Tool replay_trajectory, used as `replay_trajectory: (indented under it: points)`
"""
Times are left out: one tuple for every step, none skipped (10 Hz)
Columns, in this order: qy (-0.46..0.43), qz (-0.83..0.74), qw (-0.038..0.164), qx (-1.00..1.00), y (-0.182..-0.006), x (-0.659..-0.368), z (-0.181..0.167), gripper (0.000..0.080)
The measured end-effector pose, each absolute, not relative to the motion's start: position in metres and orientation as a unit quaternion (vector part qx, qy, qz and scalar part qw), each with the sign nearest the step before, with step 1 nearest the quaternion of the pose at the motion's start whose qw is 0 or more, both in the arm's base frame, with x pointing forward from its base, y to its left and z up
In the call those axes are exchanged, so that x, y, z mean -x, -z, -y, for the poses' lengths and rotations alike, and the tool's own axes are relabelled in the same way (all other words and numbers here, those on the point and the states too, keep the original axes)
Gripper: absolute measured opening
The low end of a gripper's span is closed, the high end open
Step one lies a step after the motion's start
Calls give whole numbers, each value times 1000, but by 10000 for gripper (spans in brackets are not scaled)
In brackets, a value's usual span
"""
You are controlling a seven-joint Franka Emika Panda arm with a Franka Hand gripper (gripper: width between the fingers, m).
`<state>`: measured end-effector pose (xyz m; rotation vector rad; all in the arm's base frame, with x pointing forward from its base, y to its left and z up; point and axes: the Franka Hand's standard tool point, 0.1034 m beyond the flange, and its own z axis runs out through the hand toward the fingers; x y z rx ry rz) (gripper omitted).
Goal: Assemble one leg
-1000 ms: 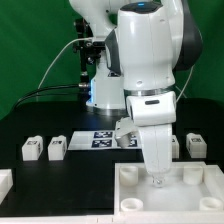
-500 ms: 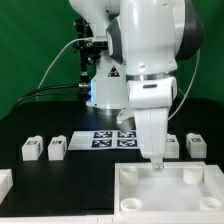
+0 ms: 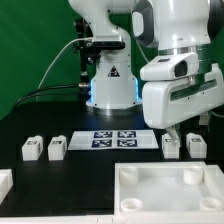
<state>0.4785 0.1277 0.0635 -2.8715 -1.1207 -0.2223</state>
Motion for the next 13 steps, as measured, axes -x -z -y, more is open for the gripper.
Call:
replay_trajectory:
  points:
    - [70,290,34,954,-63,-479,-126,649]
    - [68,244,40,966,-63,-479,-127,649]
    - [63,193,47,978,-61,-476,-131,649]
    - [46,88,62,993,-51,-468,-144,649]
    - [34,25,69,997,-49,-464,-153,649]
    - [21,-34,74,996,-47,-461,-155,649]
    - [7,-58,75,995,-46,-459,-155,649]
    - [-2,-46,74,996,-46,-459,-155,649]
    - [0,-45,75,996,-47,-460,-155,649]
    - [-9,-44,74,996,-46,-458,-155,649]
    - [-84,-47,68,993,-47,-447,-156,649]
    - [-147,-38,57,987,-54,-443,-166,649]
    - [-201,-18,45,978,-54,-439,-174,649]
